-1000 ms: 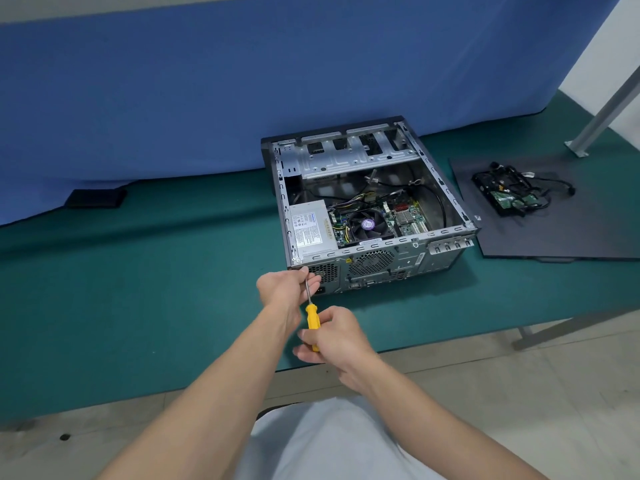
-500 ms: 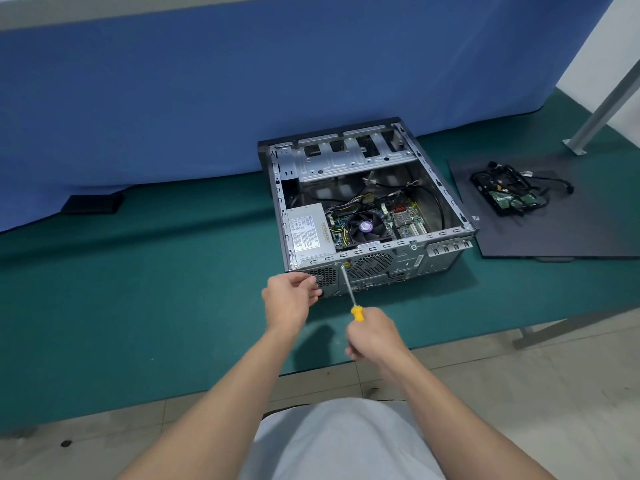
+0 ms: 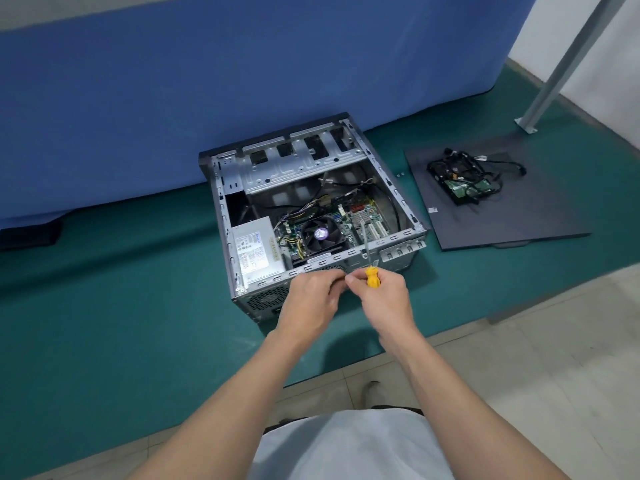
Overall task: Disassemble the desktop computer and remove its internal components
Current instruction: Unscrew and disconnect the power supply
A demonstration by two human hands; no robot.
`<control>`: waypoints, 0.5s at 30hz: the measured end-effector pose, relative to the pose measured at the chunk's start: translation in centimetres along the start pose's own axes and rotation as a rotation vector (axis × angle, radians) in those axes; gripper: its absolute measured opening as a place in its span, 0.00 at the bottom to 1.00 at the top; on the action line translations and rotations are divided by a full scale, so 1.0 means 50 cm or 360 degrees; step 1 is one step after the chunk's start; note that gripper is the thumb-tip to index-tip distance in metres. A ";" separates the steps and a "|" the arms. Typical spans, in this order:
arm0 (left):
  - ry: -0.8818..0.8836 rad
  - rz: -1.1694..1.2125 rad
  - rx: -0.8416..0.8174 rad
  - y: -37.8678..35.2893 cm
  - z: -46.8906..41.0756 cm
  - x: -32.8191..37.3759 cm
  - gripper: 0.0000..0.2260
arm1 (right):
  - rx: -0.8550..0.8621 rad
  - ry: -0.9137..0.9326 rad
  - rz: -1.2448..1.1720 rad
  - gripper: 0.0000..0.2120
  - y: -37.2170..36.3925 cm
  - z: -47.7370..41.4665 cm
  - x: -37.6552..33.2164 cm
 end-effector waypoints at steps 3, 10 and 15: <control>-0.0136 -0.0078 0.0024 -0.022 -0.054 0.046 0.05 | 0.0064 -0.0028 -0.0071 0.04 0.068 -0.030 0.008; 0.0443 -0.0332 0.0273 0.008 -0.191 -0.020 0.13 | 0.0358 0.0098 0.0300 0.05 0.302 -0.167 -0.061; 0.1015 -0.0102 -0.0082 -0.040 -0.214 -0.133 0.22 | 0.0196 0.0112 0.0932 0.07 0.335 -0.361 -0.088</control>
Point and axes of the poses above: each hand's wrist, its own z-axis away from the middle knuckle, its own y-axis out of the back of the hand, x = y × z, the point moved 10 cm from there along -z, towards the middle knuckle, and after that the axes turned 14 degrees about -x, right-handed, at the moved point
